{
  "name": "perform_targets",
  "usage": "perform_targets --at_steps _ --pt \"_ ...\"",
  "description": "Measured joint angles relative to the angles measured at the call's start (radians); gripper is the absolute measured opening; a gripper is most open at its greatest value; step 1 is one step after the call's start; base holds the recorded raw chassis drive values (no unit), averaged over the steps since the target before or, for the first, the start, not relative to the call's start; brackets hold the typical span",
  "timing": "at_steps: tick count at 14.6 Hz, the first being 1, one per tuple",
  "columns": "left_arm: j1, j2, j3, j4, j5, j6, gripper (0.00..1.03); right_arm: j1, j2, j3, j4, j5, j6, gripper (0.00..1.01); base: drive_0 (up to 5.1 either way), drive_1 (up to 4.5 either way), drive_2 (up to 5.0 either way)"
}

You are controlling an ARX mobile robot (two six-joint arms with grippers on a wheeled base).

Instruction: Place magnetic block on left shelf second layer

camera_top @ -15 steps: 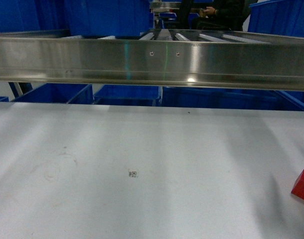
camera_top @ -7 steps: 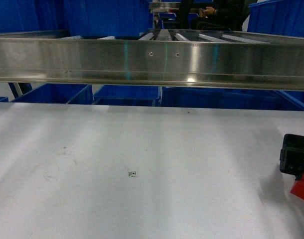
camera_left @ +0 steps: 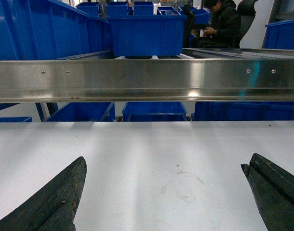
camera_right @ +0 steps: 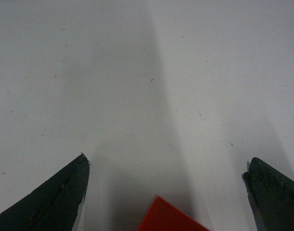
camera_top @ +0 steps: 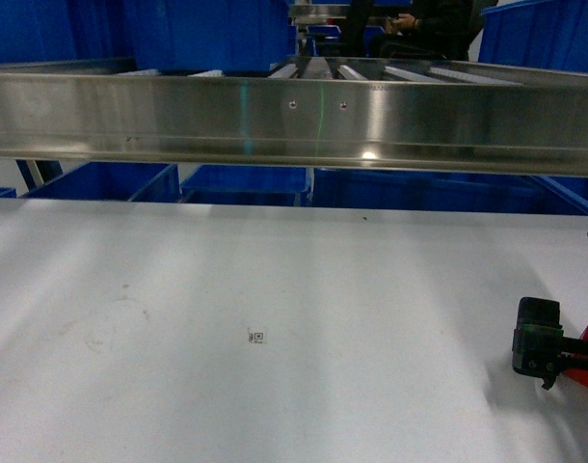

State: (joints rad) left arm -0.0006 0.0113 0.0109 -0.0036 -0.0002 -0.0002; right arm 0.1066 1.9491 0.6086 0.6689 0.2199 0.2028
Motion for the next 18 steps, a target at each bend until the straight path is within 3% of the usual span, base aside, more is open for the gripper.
perform_targets --at_steps 1,2,3,4,5,7,15,18 --pt "0.0 0.0 0.0 0.0 0.0 0.0 0.98 0.013 0.003 -0.014 0.016 0.012 0.011 0.98 0.0 0.0 0.0" --pt "0.0 0.0 0.0 0.0 0.0 0.0 0.98 0.032 -0.023 -0.043 0.012 0.025 0.029 0.66 0.0 0.0 0.0" --pt "0.0 0.0 0.0 0.0 0.0 0.0 0.98 0.065 -0.089 -0.084 -0.01 0.021 0.034 0.46 0.0 0.0 0.0" --pt "0.0 0.0 0.0 0.0 0.0 0.0 0.98 0.091 -0.314 -0.098 -0.051 0.026 -0.041 0.46 0.0 0.0 0.0" --pt "0.0 0.0 0.0 0.0 0.0 0.0 0.98 0.106 -0.5 -0.102 -0.153 -0.004 -0.086 0.46 0.0 0.0 0.0" --pt "0.0 0.0 0.0 0.0 0.0 0.0 0.98 0.117 -0.676 -0.117 -0.258 -0.031 -0.116 0.46 0.0 0.0 0.0" --pt "0.0 0.0 0.0 0.0 0.0 0.0 0.98 0.132 -0.842 -0.138 -0.333 -0.035 -0.14 0.46 0.0 0.0 0.0" --pt "0.0 0.0 0.0 0.0 0.0 0.0 0.98 0.13 -0.894 -0.171 -0.354 -0.019 -0.196 0.46 0.0 0.0 0.0"
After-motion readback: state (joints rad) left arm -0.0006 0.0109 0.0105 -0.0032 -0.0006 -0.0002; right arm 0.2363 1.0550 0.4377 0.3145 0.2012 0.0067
